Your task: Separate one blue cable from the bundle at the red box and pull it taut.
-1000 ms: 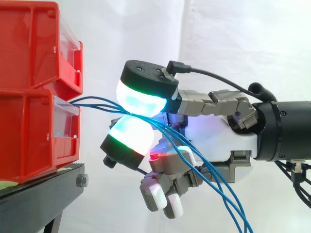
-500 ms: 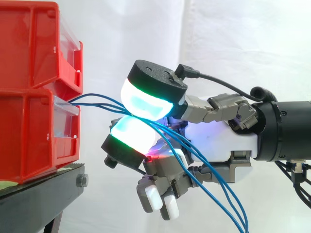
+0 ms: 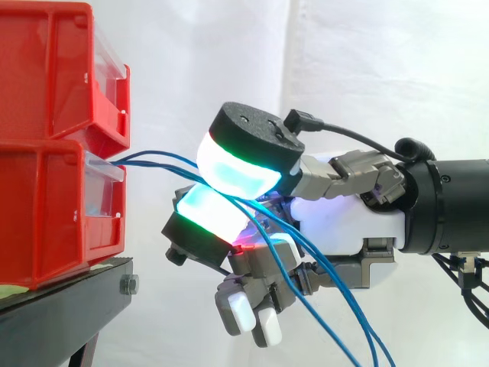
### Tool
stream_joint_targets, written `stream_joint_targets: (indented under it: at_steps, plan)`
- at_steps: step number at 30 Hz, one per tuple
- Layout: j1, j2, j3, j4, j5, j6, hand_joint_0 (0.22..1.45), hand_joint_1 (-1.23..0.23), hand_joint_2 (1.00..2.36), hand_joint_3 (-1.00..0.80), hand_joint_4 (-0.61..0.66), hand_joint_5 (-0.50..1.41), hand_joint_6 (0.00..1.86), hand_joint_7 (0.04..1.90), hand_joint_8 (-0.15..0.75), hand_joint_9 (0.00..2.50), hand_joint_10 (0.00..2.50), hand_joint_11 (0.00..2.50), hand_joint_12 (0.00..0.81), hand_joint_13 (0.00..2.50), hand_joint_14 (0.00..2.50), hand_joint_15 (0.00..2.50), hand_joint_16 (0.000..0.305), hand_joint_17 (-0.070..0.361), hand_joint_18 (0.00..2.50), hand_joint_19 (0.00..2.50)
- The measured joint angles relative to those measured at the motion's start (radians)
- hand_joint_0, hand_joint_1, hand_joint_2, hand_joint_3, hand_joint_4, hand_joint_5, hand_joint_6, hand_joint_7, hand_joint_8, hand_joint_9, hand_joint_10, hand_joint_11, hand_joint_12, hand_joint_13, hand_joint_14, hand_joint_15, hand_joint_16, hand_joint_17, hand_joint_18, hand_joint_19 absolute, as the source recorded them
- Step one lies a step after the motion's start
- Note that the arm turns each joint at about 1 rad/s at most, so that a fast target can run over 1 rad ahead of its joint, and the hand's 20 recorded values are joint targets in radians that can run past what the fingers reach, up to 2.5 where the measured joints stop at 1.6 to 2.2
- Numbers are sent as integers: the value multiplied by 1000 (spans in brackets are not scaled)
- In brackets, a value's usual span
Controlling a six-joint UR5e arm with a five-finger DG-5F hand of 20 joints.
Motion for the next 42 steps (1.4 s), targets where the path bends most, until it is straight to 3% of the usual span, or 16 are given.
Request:
stream_joint_targets:
  at_steps: [13, 19, 30, 37, 42]
  plan:
    - [1, 0, 0, 0, 0, -15, 566, -1104, 1000, -500, 49, -124, 917, 1356, 302, 1296, 31, 1226, 361, 1077, 29, 737, 47, 106, 969, 735]
    - [1, 0, 1, 0, 0, -15, 453, -983, 1000, -500, 61, -129, 909, 1238, 330, 1311, 27, 1188, 396, 1095, 27, 730, 55, 123, 1016, 723]
    - [1, 0, 1, 0, 0, -15, 543, -659, 1000, -500, 61, -129, 885, 1218, 310, 1319, 28, 1181, 367, 1072, 27, 716, 49, 111, 988, 775]
    - [1, 0, 1, 0, 0, -15, 600, -640, 1000, -500, 56, -130, 871, 1249, 303, 1322, 28, 1162, 360, 1060, 28, 735, 47, 107, 969, 809]
    - [1, 0, 1, 0, 0, -15, 550, -606, 1000, -500, 62, -131, 861, 1226, 310, 1323, 28, 1159, 373, 1060, 27, 731, 50, 112, 976, 808]
